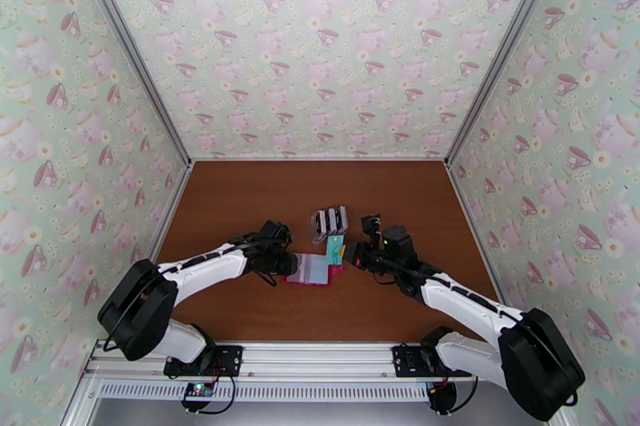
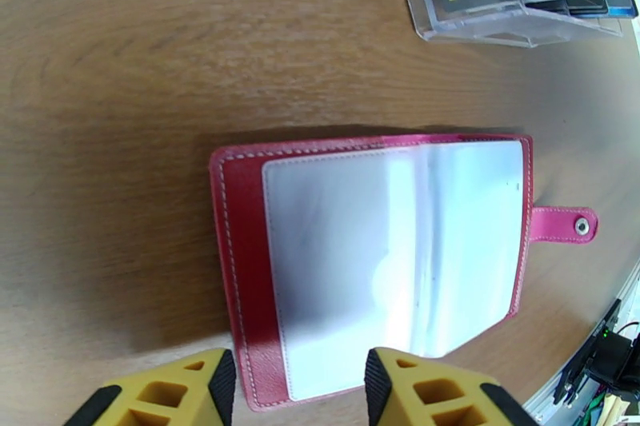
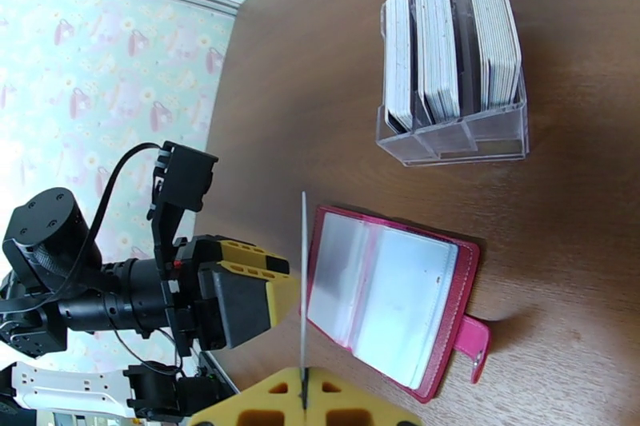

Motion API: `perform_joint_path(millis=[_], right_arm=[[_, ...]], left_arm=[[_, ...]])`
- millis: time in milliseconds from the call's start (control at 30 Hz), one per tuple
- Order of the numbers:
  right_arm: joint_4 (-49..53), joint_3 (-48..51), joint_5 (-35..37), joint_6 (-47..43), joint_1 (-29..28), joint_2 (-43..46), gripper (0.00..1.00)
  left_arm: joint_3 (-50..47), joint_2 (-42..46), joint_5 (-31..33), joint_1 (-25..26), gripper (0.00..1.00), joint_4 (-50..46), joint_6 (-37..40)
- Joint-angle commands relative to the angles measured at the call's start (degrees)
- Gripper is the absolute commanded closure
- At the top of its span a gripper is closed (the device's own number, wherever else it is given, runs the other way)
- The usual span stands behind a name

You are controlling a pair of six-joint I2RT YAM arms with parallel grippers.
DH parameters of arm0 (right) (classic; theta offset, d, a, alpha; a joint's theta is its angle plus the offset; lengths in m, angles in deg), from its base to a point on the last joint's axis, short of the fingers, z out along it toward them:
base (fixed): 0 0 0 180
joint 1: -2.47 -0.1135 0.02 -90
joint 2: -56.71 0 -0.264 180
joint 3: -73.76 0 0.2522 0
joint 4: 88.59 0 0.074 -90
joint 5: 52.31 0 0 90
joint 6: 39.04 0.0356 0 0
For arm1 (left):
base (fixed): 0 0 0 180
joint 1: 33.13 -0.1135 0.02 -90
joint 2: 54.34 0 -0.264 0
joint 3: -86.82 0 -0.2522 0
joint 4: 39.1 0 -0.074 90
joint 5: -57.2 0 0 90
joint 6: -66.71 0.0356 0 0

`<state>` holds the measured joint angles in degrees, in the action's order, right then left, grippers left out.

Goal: Put the credit cards into the card holder

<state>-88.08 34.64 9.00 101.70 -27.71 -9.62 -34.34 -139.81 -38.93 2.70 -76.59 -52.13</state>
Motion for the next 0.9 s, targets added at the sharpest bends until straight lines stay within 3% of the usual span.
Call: perform_joint_path(millis=[0,867], right_arm=[[-7.0,1.9,-0.9,2.5,-1.0,-2.1,1.0],[-27.5,3.2,0.1,8.9,-7.6,-21.2,1.0]], left_arm=[[-1.0,-0.9,1.3,0.3,0.51,1.9,1.1],[-5.9,-2.9,0.6,0.2,0.58,4.8,-0.7]])
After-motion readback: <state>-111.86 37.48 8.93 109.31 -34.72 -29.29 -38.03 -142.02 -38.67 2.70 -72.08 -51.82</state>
